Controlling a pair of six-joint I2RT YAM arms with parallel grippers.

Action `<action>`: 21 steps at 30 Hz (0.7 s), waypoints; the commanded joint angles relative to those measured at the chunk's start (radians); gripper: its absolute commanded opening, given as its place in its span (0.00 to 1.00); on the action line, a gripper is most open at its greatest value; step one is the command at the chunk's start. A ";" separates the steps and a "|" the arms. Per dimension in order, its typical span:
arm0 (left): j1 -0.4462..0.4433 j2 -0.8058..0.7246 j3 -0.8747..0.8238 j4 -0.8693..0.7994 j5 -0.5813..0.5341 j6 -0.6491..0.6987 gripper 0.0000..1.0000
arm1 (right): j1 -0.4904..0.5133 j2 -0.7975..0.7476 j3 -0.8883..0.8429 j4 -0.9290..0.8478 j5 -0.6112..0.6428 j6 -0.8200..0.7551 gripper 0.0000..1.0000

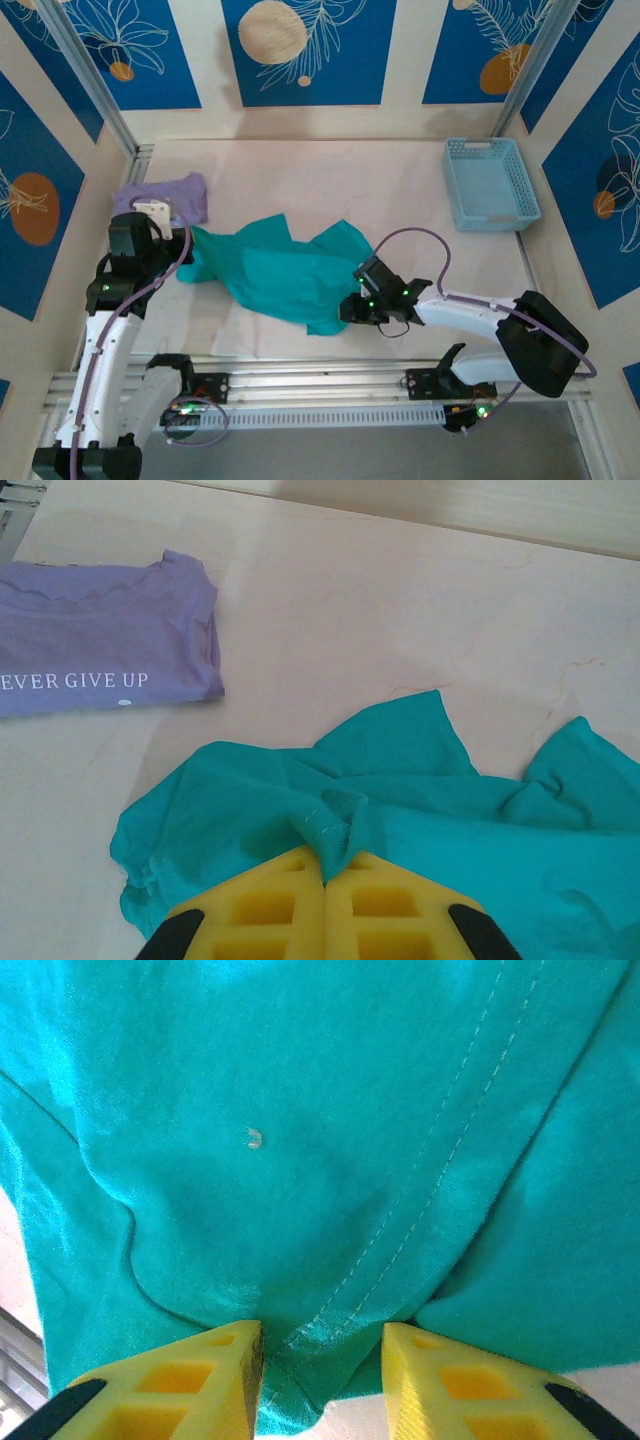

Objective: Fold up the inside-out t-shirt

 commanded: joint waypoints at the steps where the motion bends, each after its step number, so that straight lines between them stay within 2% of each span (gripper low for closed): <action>1: 0.015 0.001 -0.008 0.025 0.025 0.012 0.00 | -0.005 0.016 -0.003 0.015 -0.016 0.012 0.38; 10: 0.015 0.001 -0.010 0.025 0.027 0.012 0.00 | -0.005 0.026 -0.017 0.066 -0.044 0.036 0.40; 18: 0.016 0.000 -0.011 0.027 0.028 0.014 0.00 | -0.007 0.036 -0.021 0.141 -0.097 0.040 0.28; 21: 0.016 0.001 -0.011 0.027 0.031 0.013 0.00 | -0.009 0.037 -0.019 0.140 -0.093 0.040 0.27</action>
